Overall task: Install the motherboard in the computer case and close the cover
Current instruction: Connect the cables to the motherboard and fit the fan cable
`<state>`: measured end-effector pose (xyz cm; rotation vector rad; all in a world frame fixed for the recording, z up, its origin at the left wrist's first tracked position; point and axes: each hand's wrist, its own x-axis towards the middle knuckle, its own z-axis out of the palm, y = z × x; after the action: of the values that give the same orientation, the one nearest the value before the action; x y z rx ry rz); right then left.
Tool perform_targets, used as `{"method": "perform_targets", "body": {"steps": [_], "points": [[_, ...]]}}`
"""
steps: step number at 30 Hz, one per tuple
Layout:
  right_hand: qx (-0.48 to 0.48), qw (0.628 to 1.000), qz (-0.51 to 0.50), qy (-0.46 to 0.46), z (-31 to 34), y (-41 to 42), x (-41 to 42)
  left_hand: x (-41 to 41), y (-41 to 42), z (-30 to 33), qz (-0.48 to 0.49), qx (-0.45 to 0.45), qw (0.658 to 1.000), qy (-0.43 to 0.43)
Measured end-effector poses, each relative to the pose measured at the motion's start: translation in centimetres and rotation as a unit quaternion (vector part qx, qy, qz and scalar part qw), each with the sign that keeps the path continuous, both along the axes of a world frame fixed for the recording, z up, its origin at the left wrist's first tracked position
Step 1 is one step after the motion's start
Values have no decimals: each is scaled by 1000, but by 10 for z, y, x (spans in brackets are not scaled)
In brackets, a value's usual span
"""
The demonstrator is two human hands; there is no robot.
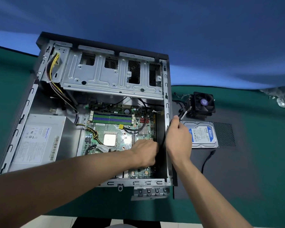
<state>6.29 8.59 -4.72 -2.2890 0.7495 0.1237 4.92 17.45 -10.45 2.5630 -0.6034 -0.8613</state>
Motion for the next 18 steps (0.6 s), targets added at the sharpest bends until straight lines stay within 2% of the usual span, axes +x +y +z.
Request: {"method": "perform_targets", "body": {"steps": [7, 14, 16, 18], "points": [[-3, 1000, 2, -1, 0, 0, 0, 7, -1, 1, 21, 13, 999, 37], [-10, 1000, -4, 11, 1, -1, -1, 20, 10, -2, 5, -36, 988, 147], [-9, 1000, -2, 7, 0, -1, -1, 20, 18, 1, 35, -66, 983, 166], [-13, 1000, 1, 3, 0, -1, -1, 24, 30, 4, 107, -101, 978, 147]]}}
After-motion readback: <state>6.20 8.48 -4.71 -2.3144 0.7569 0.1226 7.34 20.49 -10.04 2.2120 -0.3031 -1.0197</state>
